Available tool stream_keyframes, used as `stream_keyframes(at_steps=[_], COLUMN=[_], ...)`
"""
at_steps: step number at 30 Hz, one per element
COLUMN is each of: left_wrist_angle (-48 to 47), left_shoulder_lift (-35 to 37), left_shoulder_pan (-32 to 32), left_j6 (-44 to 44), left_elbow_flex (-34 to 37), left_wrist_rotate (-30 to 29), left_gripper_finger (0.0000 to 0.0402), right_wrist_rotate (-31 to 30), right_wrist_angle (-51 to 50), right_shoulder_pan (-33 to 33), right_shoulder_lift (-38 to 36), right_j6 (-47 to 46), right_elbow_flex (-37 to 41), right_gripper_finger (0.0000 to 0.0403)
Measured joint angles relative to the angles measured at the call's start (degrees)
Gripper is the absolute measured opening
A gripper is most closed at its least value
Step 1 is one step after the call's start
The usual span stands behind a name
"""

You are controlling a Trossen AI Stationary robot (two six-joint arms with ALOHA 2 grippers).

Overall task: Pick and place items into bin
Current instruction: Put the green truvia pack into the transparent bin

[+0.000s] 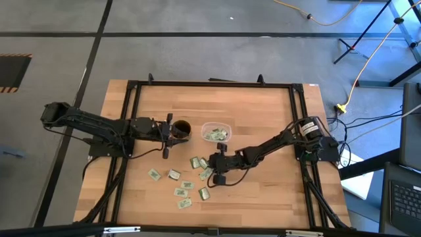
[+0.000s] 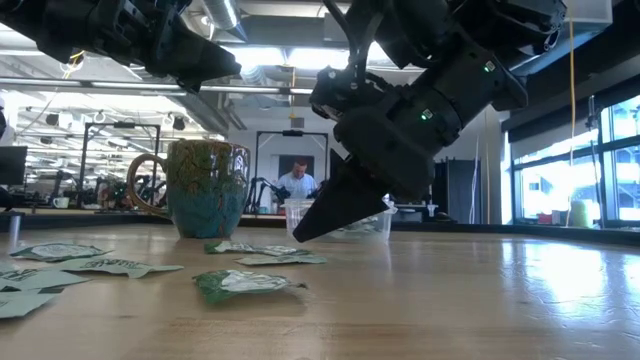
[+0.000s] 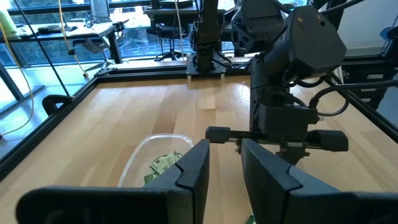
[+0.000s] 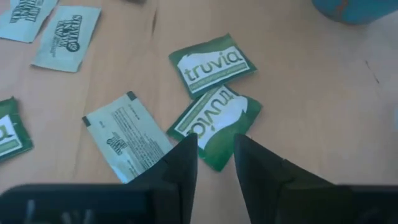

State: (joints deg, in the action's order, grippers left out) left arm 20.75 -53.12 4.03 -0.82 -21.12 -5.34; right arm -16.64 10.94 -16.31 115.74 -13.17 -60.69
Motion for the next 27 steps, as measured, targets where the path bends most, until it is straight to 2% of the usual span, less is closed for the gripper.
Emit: stream_keyframes(at_steps=[12,16,23,27], left_wrist_angle=[0.0,-0.1,-0.1,-0.1], left_shoulder_lift=[0.0,0.0,0.0,0.0], left_shoulder_pan=[0.0,0.0,0.0,0.0], left_j6=[0.0,-0.1,-0.7,-0.6], left_elbow_flex=[0.0,0.0,0.0,0.0], left_wrist_rotate=[0.0,-0.1,-0.1,-0.1], left_gripper_finger=[0.0088,0.0088,0.0088,0.0088], right_wrist_rotate=[0.7,0.7,0.8,0.9], right_wrist_angle=[1.1,0.8,0.5,0.4], right_shoulder_pan=[0.7,0.7,0.8,0.8], right_shoulder_lift=[3.1,3.6,3.5,3.6], right_j6=[-1.9,-2.9,-1.5,-1.6], right_elbow_flex=[-0.2,-0.3,-0.3,-0.2], right_gripper_finger=[0.0107,0.0081,0.0009,0.0011])
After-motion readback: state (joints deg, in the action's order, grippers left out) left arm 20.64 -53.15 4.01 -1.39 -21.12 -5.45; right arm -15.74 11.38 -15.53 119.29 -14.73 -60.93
